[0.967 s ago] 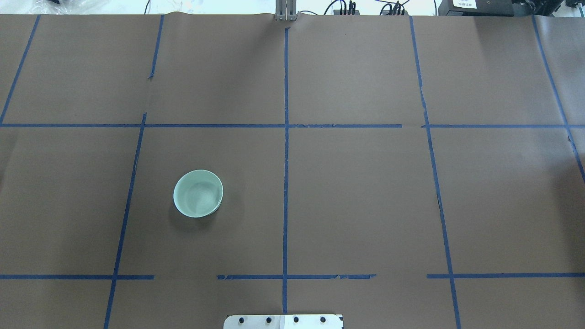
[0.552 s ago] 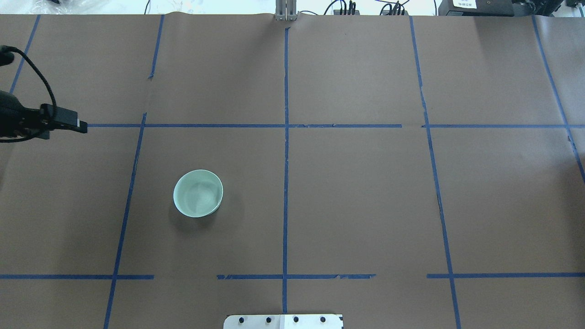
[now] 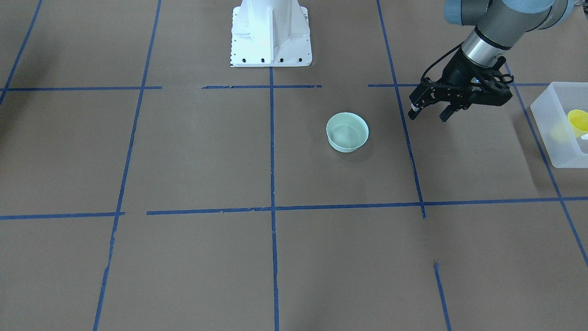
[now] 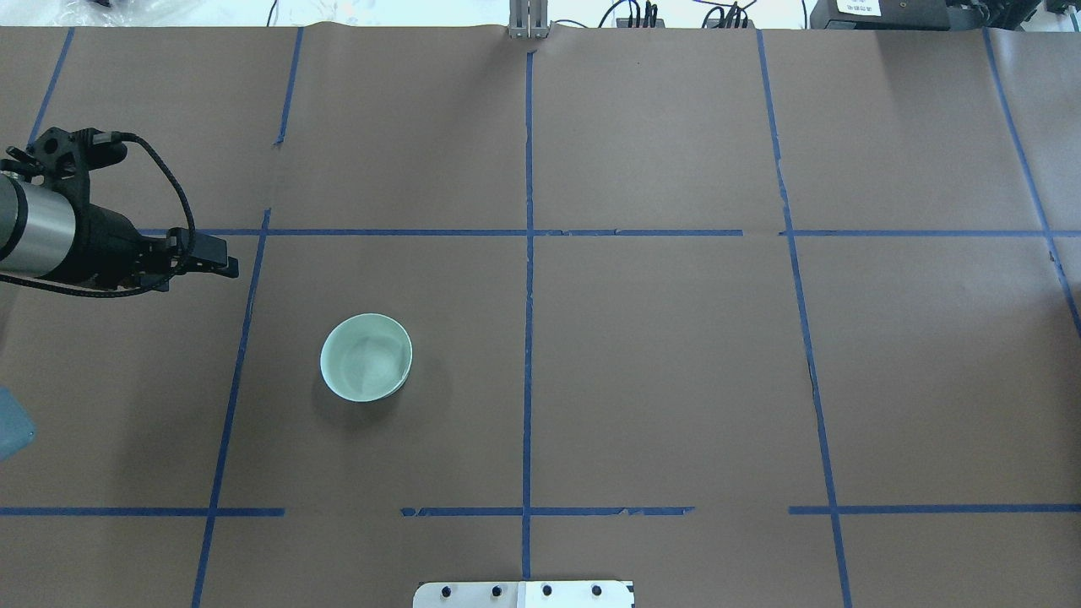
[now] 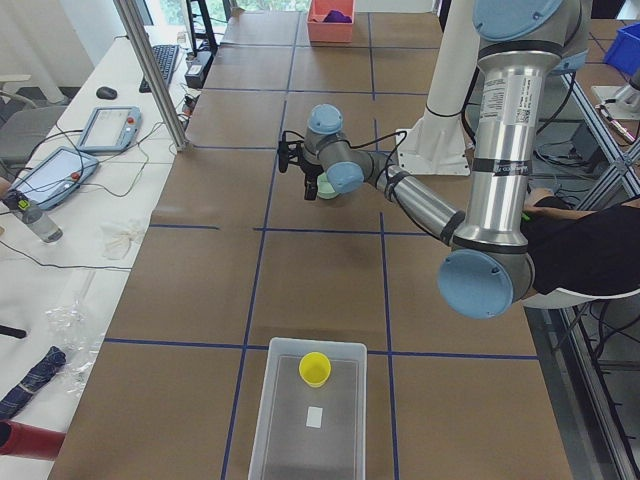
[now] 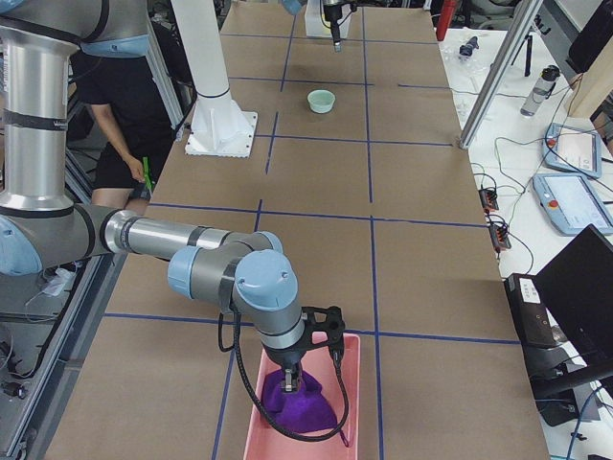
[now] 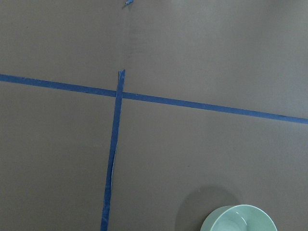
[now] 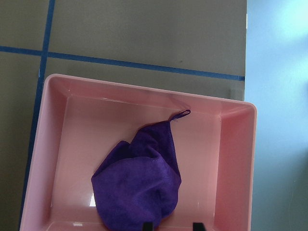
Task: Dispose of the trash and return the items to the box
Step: 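Move the left gripper over the green bowl and grasp its rim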
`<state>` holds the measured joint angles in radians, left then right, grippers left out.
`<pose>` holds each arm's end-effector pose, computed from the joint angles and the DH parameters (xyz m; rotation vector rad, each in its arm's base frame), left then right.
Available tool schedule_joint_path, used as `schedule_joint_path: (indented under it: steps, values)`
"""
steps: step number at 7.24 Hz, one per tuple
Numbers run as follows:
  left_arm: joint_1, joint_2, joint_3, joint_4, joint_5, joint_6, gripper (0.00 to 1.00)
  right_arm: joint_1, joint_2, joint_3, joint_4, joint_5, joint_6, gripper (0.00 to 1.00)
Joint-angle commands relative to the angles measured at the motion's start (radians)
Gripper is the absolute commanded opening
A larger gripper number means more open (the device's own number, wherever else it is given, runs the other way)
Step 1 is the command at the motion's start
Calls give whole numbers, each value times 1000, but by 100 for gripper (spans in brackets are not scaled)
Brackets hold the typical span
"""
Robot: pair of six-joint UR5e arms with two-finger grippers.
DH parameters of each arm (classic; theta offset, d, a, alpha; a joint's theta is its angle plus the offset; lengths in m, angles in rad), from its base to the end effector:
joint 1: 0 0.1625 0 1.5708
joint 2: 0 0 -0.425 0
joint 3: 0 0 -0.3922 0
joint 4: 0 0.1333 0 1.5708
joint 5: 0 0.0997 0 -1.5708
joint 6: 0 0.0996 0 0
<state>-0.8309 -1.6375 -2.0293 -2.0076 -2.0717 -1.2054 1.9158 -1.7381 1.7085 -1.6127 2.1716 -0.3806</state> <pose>0.2715 -0.4242 0.3581 0.1486 1.0363 -0.1815 0.2128 -0.3643 0.6822 0.1483 -0.5861 -0.0130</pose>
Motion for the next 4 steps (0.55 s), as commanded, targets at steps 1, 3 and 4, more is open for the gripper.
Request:
schedule_joint_path:
  steps: [1, 3, 4]
  values:
    - [80, -1, 9, 0, 54, -77, 100, -3, 32, -12, 16, 8, 20, 100]
    - [195, -48, 38, 1, 129, -196, 100, -17, 45, -10, 13, 89, 105, 100]
    - [252, -106, 87, 18, 168, -247, 100, -39, 46, -7, 13, 141, 161, 100]
